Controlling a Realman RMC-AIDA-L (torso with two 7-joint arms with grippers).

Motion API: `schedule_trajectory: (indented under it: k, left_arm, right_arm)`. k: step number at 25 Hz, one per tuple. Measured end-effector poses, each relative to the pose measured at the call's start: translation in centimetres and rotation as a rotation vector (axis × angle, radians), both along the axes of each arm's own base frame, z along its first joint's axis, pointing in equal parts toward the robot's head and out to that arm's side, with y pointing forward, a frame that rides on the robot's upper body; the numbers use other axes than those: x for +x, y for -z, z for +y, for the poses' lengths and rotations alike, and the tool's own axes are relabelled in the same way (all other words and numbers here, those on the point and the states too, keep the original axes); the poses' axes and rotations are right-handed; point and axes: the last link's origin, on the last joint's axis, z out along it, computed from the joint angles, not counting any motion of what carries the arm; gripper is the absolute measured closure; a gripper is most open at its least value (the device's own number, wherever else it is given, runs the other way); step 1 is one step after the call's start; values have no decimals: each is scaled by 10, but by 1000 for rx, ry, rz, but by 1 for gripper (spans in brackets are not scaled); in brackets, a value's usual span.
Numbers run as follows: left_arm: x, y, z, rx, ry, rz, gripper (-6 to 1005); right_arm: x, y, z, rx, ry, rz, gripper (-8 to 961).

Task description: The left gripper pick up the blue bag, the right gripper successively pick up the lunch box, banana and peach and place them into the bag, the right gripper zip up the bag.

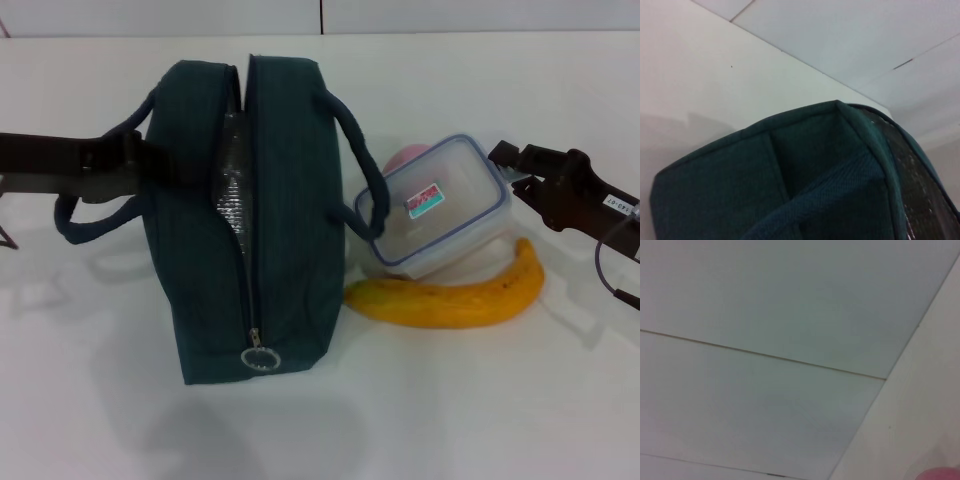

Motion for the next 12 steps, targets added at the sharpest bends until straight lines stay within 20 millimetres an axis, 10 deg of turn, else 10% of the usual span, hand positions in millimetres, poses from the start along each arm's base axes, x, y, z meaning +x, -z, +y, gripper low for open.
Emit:
schedule_trajectory:
  k: [12]
  left_arm:
    - [1, -5, -5, 13, 17, -47, 963]
  right_arm:
    - [-1, -6, -6, 23, 1, 71, 798]
